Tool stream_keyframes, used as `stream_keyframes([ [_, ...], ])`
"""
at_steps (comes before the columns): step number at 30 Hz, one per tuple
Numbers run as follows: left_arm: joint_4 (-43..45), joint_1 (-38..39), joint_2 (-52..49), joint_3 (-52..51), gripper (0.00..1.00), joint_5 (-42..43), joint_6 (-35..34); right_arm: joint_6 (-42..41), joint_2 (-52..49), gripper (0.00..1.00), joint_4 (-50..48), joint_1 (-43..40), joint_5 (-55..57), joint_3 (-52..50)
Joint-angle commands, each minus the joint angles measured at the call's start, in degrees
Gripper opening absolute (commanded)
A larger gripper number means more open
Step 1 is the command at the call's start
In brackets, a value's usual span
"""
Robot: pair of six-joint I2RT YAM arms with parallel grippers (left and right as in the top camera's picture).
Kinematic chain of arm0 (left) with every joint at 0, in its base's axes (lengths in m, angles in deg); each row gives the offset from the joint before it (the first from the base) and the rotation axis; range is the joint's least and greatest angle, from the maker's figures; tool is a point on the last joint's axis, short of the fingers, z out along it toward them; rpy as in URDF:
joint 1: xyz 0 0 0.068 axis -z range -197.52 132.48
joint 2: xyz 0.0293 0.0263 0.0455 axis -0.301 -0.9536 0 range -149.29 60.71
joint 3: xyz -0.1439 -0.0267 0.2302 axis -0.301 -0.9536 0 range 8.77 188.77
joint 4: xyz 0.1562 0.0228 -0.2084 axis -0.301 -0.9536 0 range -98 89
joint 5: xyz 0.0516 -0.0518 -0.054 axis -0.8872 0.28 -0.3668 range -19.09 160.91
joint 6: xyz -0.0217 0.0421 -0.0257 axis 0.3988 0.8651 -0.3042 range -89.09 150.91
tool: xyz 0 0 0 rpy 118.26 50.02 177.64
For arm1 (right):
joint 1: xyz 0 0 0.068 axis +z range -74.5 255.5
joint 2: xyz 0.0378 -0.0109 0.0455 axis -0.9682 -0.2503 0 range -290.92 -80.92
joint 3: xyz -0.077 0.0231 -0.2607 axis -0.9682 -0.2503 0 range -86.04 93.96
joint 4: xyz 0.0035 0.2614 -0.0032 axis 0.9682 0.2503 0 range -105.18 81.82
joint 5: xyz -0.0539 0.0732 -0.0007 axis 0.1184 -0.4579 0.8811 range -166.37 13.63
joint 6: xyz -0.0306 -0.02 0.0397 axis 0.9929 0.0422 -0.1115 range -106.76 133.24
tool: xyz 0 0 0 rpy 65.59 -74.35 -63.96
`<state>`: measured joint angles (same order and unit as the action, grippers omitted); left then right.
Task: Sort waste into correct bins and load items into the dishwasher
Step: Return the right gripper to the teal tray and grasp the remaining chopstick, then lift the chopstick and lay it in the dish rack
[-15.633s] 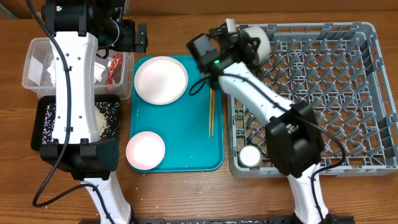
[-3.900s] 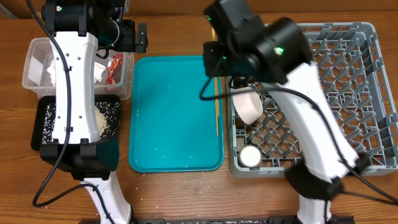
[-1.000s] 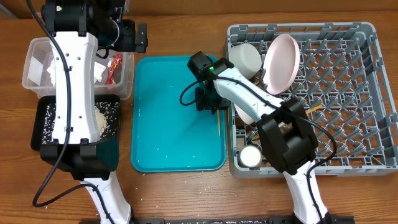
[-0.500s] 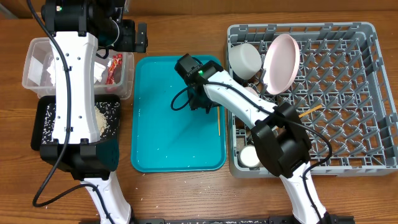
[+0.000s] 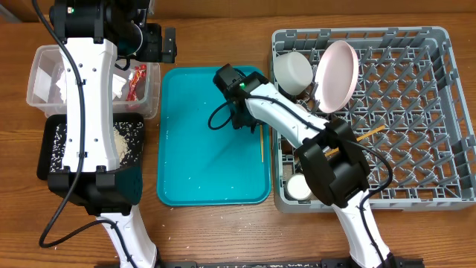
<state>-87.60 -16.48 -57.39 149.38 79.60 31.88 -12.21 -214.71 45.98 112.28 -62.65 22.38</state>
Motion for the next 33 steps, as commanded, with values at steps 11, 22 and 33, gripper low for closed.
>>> stream_keyframes([
  [11, 0.1, 0.2, 0.1, 1.2, 1.00, -0.3, -0.3, 3.0, -2.2, 0.54, 0.4, 1.0, -16.7, 1.5],
  [22, 0.1, 0.2, 0.1, 1.2, 1.00, -0.3, -0.3, 3.0, -2.2, 0.04, 1.9, 1.9, -16.4, 4.5],
  [33, 0.1, 0.3, 0.1, 1.2, 1.00, -0.3, -0.3, 2.9, -1.1, 0.04, 28.1, 3.0, -16.4, 36.5],
])
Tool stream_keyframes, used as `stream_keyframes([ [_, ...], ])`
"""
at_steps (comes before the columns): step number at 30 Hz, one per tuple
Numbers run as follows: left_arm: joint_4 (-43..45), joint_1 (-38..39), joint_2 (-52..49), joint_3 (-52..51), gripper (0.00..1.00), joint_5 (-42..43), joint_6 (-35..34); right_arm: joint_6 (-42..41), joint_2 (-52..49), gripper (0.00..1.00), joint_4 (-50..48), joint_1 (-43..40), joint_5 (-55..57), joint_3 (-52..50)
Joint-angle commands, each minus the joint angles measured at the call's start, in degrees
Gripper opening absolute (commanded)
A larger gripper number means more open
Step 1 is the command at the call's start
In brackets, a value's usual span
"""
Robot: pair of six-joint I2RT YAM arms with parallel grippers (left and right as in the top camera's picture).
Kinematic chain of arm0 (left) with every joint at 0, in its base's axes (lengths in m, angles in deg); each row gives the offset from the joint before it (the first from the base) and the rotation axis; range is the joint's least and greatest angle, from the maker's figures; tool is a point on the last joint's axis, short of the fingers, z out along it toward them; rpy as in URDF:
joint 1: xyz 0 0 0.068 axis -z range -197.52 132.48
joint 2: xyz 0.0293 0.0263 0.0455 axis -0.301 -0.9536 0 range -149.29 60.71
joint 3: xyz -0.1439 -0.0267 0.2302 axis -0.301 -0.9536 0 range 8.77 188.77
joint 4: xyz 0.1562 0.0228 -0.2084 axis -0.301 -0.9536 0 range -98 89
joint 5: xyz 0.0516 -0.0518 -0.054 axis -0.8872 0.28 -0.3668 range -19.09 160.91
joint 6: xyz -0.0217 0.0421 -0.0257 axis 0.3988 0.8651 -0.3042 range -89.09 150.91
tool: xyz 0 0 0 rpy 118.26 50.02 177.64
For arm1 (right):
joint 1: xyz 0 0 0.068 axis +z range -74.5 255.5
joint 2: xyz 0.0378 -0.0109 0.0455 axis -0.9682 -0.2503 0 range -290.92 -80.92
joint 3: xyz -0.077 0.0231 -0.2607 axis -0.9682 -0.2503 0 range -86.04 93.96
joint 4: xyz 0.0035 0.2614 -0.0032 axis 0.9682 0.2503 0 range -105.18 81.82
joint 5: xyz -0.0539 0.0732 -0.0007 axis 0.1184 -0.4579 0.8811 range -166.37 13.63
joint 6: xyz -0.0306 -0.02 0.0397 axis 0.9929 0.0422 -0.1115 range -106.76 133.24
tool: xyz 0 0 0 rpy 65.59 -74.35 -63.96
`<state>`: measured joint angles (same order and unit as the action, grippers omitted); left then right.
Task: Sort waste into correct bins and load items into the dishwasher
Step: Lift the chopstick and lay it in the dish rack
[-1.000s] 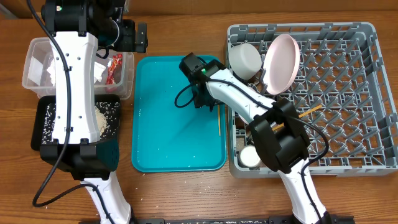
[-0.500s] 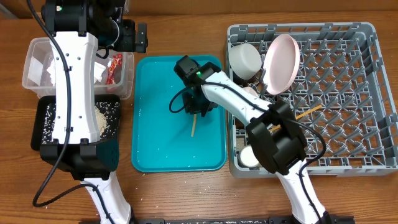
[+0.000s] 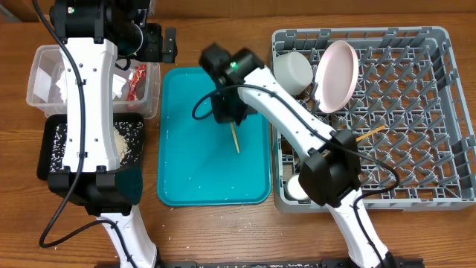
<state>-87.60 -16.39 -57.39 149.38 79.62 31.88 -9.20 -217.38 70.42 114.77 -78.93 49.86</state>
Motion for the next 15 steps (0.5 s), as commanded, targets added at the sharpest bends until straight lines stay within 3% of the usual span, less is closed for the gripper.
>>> stream_keyframes([
  [1, 0.1, 0.2, 0.1, 1.2, 1.00, -0.3, -0.3, -0.3, 1.8, 0.04, 6.4, 0.5, -0.1, 12.8],
  [3, 0.1, 0.3, 0.1, 1.2, 1.00, -0.3, -0.3, -2.2, 2.1, 0.04, 11.5, 0.1, 0.9, 20.9],
  [6, 0.1, 0.4, 0.1, 1.2, 1.00, -0.3, -0.3, -3.3, 5.8, 0.04, 11.5, -0.3, 0.4, 24.0],
  [13, 0.1, 0.4, 0.1, 1.2, 1.00, -0.3, -0.3, -3.6, 18.5, 0.04, 11.5, -1.1, 3.7, 23.8],
  [15, 0.1, 0.4, 0.1, 1.2, 1.00, -0.3, -0.3, -7.1, 23.8, 0.04, 11.5, -1.2, 9.7, 22.0],
])
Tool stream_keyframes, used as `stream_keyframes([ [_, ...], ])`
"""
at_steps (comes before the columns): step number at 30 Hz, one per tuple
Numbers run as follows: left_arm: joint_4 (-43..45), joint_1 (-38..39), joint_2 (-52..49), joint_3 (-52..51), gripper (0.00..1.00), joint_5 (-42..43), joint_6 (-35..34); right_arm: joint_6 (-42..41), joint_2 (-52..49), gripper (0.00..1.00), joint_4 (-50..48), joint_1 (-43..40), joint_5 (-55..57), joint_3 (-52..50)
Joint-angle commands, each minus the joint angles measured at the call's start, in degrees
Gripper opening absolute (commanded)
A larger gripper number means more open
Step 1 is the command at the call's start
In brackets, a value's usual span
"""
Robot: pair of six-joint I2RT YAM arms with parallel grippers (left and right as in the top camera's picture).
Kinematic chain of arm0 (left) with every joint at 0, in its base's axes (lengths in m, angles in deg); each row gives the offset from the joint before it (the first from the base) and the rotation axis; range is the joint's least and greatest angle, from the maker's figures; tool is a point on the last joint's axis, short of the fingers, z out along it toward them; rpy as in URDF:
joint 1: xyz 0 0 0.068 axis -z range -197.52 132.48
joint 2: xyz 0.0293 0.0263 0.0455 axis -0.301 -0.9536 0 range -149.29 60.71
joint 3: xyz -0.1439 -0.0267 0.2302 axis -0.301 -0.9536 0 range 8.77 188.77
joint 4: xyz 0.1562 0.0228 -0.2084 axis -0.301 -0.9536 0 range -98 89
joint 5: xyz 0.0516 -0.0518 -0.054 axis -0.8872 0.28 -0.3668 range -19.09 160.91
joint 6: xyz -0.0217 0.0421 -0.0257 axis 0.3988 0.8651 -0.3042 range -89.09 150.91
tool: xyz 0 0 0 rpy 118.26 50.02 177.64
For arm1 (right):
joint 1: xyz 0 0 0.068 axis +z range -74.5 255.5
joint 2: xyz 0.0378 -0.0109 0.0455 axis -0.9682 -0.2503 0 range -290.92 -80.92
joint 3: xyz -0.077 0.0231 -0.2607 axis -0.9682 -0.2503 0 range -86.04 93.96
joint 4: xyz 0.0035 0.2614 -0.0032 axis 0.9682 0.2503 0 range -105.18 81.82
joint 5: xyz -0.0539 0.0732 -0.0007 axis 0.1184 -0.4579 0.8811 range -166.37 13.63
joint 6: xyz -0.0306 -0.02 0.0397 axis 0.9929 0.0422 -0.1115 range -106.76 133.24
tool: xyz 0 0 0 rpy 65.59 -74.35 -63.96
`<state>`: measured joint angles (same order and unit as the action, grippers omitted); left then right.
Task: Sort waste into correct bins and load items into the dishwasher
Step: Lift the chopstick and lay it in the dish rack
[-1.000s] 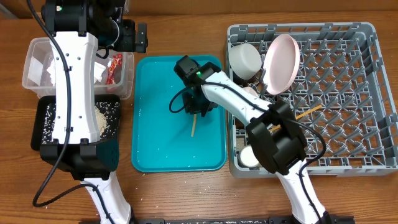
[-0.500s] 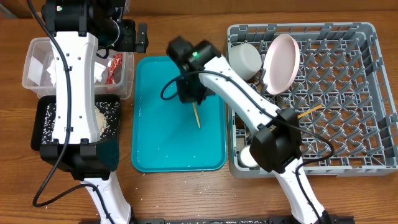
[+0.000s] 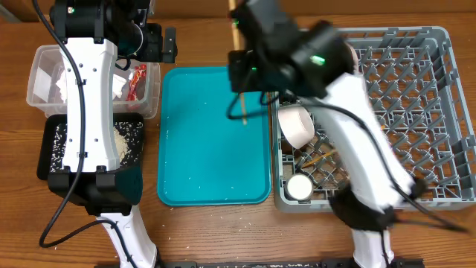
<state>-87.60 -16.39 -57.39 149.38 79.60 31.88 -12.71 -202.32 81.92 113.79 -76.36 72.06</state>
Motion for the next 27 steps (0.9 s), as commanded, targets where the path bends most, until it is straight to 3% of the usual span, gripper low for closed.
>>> stream_keyframes([
  [1, 0.1, 0.4, 0.1, 1.2, 1.00, -0.3, -0.3, -6.9, 13.4, 0.04, 0.0, -0.6, 13.9, -2.7],
  [5, 0.1, 0.4, 0.1, 1.2, 1.00, -0.3, -0.3, -16.6, 24.6, 0.04, 0.0, -3.1, 27.3, -13.5],
  [11, 0.1, 0.4, 0.1, 1.2, 1.00, -0.3, -0.3, -26.3, 35.8, 0.04, 0.0, -12.6, 28.4, -36.2],
  [20, 0.1, 0.4, 0.1, 1.2, 1.00, -0.3, -0.3, -52.5, 37.0, 0.04, -5.7, -15.6, 29.0, -66.3],
  [27, 0.1, 0.4, 0.1, 1.2, 1.00, -0.3, -0.3, -54.0, 36.9, 0.04, -18.6, -15.6, 27.1, -81.7],
])
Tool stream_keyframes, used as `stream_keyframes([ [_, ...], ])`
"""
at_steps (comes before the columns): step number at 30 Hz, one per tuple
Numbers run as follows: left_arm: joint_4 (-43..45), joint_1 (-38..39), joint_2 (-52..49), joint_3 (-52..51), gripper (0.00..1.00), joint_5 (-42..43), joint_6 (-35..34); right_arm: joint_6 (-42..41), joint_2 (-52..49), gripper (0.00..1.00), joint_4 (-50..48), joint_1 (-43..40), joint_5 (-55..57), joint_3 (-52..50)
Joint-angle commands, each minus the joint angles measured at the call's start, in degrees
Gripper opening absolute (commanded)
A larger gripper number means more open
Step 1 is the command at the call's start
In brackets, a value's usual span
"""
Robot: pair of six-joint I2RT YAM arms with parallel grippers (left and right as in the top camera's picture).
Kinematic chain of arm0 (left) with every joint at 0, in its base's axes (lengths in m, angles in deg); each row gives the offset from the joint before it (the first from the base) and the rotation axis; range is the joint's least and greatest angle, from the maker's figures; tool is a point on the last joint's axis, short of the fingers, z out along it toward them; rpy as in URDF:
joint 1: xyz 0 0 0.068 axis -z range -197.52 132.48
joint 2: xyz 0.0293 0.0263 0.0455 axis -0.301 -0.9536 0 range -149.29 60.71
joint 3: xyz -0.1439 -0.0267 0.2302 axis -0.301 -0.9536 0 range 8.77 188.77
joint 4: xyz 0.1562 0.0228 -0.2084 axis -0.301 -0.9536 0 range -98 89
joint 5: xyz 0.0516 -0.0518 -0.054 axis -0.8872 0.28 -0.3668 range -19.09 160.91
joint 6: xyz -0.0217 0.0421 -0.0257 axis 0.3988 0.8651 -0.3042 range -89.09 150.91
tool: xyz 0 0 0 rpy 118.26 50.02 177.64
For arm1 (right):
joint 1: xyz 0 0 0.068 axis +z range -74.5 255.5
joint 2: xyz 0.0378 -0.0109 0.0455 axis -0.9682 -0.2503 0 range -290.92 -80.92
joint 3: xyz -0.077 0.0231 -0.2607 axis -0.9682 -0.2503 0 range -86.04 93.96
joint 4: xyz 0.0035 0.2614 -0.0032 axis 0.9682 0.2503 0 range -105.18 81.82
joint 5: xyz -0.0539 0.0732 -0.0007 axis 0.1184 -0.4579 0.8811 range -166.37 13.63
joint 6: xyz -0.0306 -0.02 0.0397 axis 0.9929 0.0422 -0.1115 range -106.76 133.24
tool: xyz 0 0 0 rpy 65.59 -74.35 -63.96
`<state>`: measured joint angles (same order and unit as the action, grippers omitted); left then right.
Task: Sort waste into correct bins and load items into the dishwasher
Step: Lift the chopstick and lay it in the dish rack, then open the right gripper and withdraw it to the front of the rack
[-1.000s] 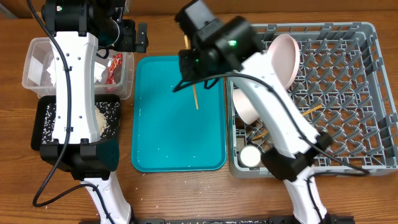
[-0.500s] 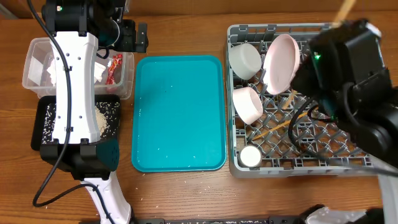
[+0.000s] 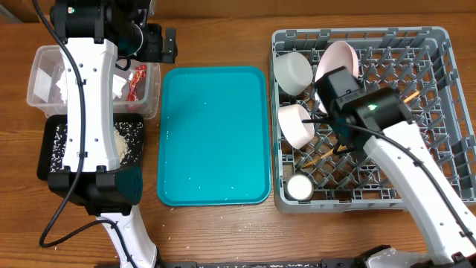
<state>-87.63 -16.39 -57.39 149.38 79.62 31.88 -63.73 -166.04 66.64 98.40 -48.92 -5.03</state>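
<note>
My right arm reaches over the grey dish rack (image 3: 439,45), its wrist above the rack's left half. The right gripper (image 3: 332,119) is mostly hidden under the wrist, so its jaws cannot be read. A short orange chopstick end (image 3: 407,97) sticks out past the arm over the rack; whether it is gripped is unclear. Another chopstick (image 3: 320,156) lies in the rack. The teal tray (image 3: 216,134) holds only crumbs. My left gripper (image 3: 169,45) hangs open beside the bins at the top left.
In the rack's left part sit a white cup (image 3: 292,71), a pink plate (image 3: 341,56) on edge, a pink-rimmed bowl (image 3: 296,123) and a small white cup (image 3: 300,186). A clear waste bin (image 3: 41,78) and a black rice-filled tray (image 3: 130,138) sit left, under the left arm.
The right arm has moved from the tray's top right corner to over the rack, taking the chopstick along. No chopstick shows over the tray now. The left arm has not moved.
The right gripper was down at a chopstick on the tray's right side. Then it held the chopstick over the tray's middle, then high near the tray's top right corner. Now the arm is over the rack and the tray holds only crumbs.
</note>
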Motion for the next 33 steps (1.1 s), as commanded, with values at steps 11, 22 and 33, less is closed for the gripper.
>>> stream_keyframes([
  [11, 0.1, 0.4, 0.1, 1.2, 1.00, -0.3, -0.3, -4.3, 0.1, 0.04, -14.1, -1.3, -0.2, -13.8],
  [22, 0.1, 0.4, 0.1, 1.2, 1.00, -0.3, -0.3, -4.3, 0.0, 0.13, -15.4, -1.3, -1.6, -17.3],
  [33, 0.1, 0.4, 0.1, 1.2, 1.00, -0.3, -0.3, 3.3, 0.0, 0.50, -17.9, -1.3, -1.6, -17.3],
])
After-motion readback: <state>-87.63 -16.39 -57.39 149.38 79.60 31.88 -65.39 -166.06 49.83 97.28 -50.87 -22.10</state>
